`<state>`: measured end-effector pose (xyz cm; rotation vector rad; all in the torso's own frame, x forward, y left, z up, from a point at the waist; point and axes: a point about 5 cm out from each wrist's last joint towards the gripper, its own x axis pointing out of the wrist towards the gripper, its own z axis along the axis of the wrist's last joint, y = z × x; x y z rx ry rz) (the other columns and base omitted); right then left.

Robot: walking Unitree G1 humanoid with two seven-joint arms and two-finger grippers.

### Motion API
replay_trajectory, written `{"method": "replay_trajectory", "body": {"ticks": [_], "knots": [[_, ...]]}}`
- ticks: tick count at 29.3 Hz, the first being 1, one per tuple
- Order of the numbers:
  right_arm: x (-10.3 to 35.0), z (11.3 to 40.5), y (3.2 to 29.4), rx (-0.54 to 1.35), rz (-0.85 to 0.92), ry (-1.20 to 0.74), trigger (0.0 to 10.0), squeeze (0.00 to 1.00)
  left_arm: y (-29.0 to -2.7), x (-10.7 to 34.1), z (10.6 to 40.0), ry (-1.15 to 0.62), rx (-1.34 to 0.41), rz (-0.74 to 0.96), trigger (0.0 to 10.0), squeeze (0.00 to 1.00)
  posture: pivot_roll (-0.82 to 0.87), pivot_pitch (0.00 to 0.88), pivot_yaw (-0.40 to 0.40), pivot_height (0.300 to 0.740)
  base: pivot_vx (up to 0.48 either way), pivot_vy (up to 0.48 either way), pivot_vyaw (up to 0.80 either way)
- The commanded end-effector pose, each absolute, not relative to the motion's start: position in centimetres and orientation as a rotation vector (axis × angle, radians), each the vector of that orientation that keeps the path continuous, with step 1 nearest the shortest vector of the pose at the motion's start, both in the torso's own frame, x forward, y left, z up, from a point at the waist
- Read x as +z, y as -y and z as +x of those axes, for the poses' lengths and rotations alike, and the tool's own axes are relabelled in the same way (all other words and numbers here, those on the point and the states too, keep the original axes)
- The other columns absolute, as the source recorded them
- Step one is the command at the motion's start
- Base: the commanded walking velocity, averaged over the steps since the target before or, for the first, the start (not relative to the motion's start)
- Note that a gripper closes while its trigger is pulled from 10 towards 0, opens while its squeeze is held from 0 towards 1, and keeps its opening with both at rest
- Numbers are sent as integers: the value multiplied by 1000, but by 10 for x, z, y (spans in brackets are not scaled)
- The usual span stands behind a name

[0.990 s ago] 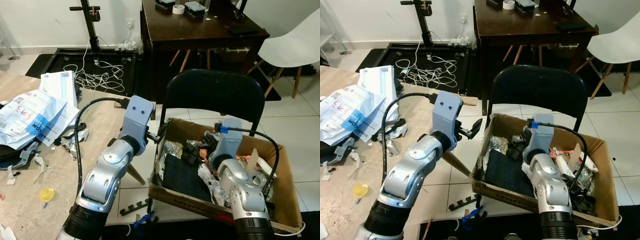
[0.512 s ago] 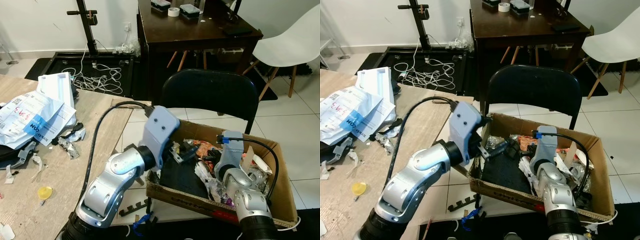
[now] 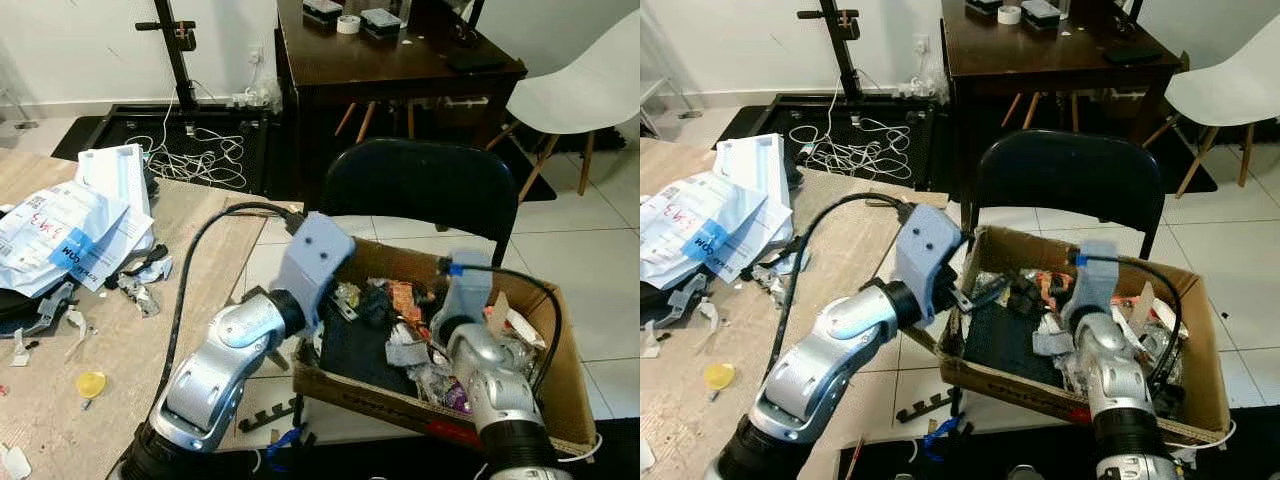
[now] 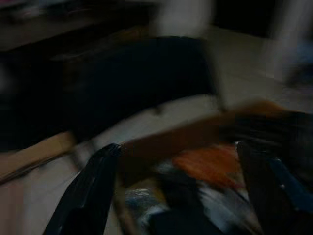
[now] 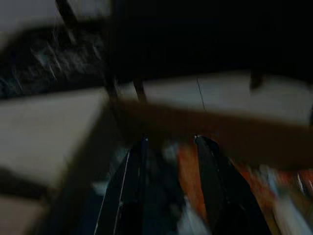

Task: Picking trash to rubbish bin

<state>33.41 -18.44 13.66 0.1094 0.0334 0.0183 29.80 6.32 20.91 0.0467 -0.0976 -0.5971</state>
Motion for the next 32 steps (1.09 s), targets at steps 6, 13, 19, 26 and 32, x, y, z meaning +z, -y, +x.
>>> {"method": "replay_trajectory", "body": {"ticks": [6,13,19,26,32], "knots": [[187,332,147,163,149,167,10000,0,-102,205,316,53,-285,-40,10000,0,66,125,20,740,0,0,0],[189,327,115,261,135,172,10000,0,-111,206,316,70,-200,-58,10000,0,72,116,-5,740,0,0,0],[195,324,103,310,60,182,10000,0,-108,208,313,78,-204,-70,10000,0,69,106,-11,740,0,0,667],[204,324,102,311,30,209,10000,0,-104,210,313,90,-220,-62,10000,0,67,96,-11,740,0,0,800],[208,324,102,302,29,222,10000,0,-100,212,312,96,-240,-58,10000,0,63,85,-11,740,0,0,800]]}}
